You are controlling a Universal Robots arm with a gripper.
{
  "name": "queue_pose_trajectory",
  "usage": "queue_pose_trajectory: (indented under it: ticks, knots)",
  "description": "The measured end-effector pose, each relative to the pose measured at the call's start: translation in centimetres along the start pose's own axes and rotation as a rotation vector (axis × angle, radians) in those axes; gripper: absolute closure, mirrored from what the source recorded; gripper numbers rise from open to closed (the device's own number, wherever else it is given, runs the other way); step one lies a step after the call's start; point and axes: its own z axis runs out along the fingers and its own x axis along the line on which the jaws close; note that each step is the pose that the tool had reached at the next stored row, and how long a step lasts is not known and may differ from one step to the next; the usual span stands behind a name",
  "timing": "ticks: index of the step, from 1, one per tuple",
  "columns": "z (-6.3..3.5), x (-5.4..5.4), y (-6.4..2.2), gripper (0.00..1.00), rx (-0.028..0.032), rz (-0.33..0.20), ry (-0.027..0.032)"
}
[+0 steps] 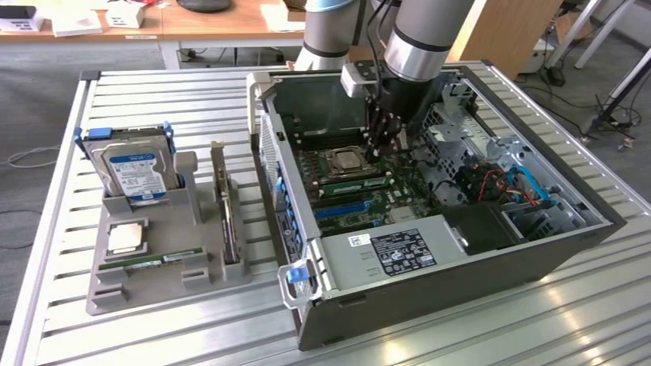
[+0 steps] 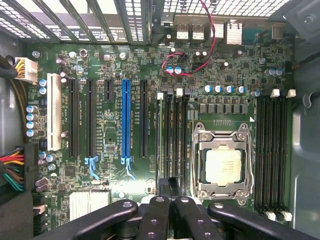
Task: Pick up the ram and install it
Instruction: 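Press down the ram until it locks into place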
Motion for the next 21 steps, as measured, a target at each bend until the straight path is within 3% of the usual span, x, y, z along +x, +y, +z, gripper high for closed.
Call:
queue_pose_trajectory:
  ticks: [8,21]
  knots:
    - [0.0,0.0,0.0,0.89,0.0008,0.018,-0.0007]
    - [0.04,0.0,0.01,0.89,0.0084,0.184,-0.0064]
